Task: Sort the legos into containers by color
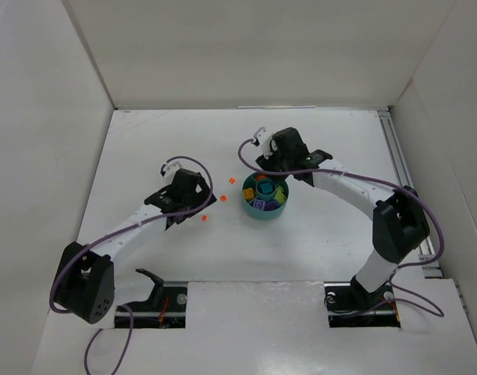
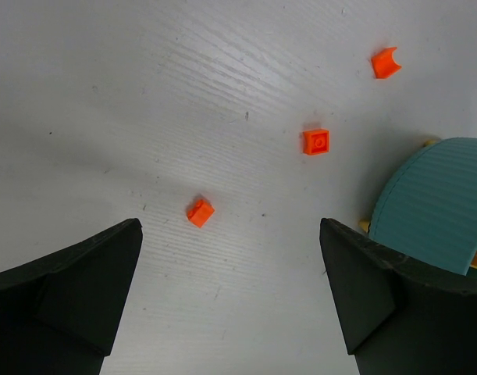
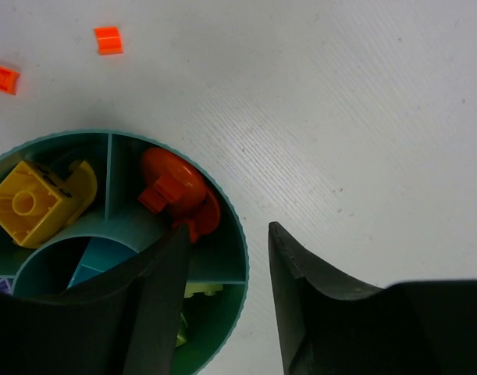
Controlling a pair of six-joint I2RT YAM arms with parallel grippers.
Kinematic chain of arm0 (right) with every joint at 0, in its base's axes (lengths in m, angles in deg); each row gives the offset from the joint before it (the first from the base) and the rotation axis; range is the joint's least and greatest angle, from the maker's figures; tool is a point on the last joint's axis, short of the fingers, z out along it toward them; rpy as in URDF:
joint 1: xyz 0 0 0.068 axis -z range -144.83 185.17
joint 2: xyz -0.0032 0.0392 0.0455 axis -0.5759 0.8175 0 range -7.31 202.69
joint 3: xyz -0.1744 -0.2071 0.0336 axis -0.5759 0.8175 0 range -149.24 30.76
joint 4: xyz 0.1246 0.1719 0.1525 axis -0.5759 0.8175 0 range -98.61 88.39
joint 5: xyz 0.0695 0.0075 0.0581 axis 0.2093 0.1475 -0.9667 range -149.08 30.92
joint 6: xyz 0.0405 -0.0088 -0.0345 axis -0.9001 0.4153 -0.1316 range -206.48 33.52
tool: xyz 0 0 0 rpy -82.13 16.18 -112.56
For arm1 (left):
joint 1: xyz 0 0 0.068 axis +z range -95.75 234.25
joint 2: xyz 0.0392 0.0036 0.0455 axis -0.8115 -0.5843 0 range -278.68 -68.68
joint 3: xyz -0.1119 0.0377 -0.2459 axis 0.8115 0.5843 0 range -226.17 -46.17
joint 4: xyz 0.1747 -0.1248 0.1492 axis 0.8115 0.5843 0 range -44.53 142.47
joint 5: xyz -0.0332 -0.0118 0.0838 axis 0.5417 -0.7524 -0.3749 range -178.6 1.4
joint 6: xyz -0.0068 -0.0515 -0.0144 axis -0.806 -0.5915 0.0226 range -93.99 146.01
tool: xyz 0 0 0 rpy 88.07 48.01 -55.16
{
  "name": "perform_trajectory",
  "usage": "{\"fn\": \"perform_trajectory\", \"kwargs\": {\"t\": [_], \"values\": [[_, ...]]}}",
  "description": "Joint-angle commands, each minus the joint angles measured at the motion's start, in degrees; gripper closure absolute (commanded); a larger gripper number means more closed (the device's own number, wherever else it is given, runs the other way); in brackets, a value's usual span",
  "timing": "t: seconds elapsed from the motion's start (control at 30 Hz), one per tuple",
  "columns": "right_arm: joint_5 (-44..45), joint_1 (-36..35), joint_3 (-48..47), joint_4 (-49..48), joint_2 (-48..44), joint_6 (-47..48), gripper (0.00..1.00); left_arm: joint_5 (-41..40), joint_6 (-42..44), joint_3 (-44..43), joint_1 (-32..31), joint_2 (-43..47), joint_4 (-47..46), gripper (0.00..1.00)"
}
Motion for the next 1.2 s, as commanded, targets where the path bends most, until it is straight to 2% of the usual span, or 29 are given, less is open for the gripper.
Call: {"fn": "perform_trajectory", "kwargs": {"t": [0.0, 0.07, 0.2, 0.3, 0.47, 0.53, 0.67, 0.93, 1.17], "values": [[0.1, 0.1, -0.2, -0.4, -2.8, -0.7, 0.49, 0.5, 0.8, -2.0, -0.2, -0.8, -0.5, 0.05], [0.9, 0.1, -0.2, 0.2, -3.3, -0.7, 0.45, 0.5, 0.8, -2.0, -0.2, -1.5, -0.5, 0.05], [2.1, 0.7, -0.2, 0.2, -5.1, -0.7, 0.45, 1.0, 0.8, -2.0, -0.2, -2.1, -0.5, 0.06], [4.1, 1.2, 1.2, 0.2, -7.9, -1.2, 0.45, 1.6, 1.3, -2.0, -0.2, -3.4, -0.5, 0.11], [6.0, 4.9, 5.1, 0.2, -12.5, -2.5, 0.43, 1.1, 1.3, -2.0, -1.4, -6.7, -0.5, 0.22], [6.6, 5.9, 6.2, 0.7, -14.1, -3.0, 0.42, -0.9, 1.3, -2.0, -1.4, -7.7, 0.2, 0.32], [7.3, 7.9, 8.3, 1.3, -15.6, -3.0, 0.42, -4.1, 1.3, -3.4, -2.7, -10.8, 1.4, 0.43], [8.4, 12.5, 11.2, 2.9, -17.8, -3.0, 0.42, -4.8, 1.9, -5.7, -3.3, -16.4, 2.6, 0.60], [8.4, 13.7, 11.8, 2.9, -18.4, -2.5, 0.42, -4.2, 1.2, -5.2, -5.7, -16.4, 5.9, 0.60]]}}
